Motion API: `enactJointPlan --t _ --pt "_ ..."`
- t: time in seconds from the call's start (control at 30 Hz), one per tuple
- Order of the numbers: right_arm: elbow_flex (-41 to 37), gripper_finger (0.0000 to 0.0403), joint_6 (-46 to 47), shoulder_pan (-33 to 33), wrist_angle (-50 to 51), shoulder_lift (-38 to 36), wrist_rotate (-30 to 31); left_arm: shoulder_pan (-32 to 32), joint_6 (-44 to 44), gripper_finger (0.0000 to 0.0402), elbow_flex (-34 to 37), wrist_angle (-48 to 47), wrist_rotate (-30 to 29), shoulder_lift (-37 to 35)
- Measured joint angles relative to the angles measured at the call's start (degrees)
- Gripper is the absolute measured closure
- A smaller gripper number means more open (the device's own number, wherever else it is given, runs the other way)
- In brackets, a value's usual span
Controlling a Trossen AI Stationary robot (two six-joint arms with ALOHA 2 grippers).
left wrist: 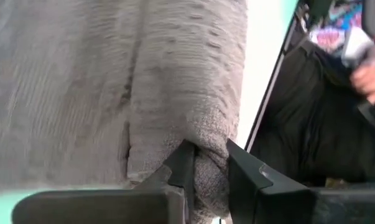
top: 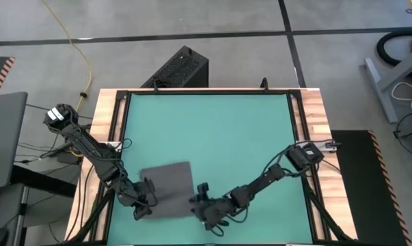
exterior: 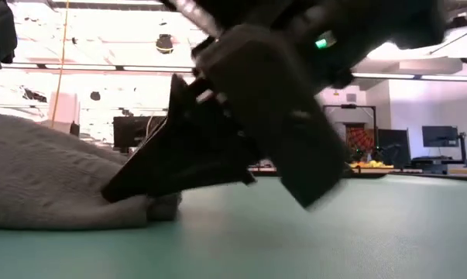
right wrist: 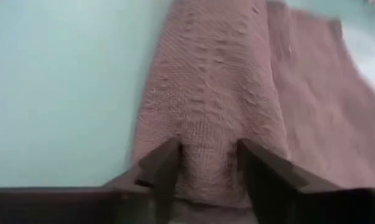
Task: Roll towel
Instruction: Roll the gray towel
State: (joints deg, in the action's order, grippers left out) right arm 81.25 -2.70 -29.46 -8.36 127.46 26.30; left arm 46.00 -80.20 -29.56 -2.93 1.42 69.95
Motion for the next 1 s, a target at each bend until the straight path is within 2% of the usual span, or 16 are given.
enactJointPlan --t 0.07,0.17,0.2,0.4,0.7,0.9,1.0 --pt "0.0 0.0257 2.71 1.28 0.71 -0.13 -4.24 -0.03 1.71 0.0345 0.0 0.06 1.37 -0.18" --pt "0.02 0.0356 5.7 3.11 0.48 -0.25 -11.89 0.29 3.57 0.0331 0.0 -0.04 2.21 -1.25" --pt "0.02 0.0375 6.43 3.67 0.21 -0.31 -14.28 0.55 4.08 0.0328 0.0 -0.34 2.24 -1.93" --pt "0.02 0.0367 11.13 6.16 -0.9 -0.26 -24.46 2.02 5.23 0.0322 0.0 -2.48 1.55 -6.94" --pt "0.04 0.0379 11.3 6.28 0.45 -0.24 -24.97 6.25 0.77 0.032 -0.02 -8.91 -1.2 -8.98" --pt "0.0 0.0379 11.3 6.26 1.18 -0.24 -26.6 6.51 0.65 0.0307 -0.04 -13.04 3.23 -10.6" --pt "-0.07 0.0379 11.62 6.32 0.51 -0.24 -28.59 6.93 0.36 0.0309 -0.04 -16.89 1.71 -13.39"
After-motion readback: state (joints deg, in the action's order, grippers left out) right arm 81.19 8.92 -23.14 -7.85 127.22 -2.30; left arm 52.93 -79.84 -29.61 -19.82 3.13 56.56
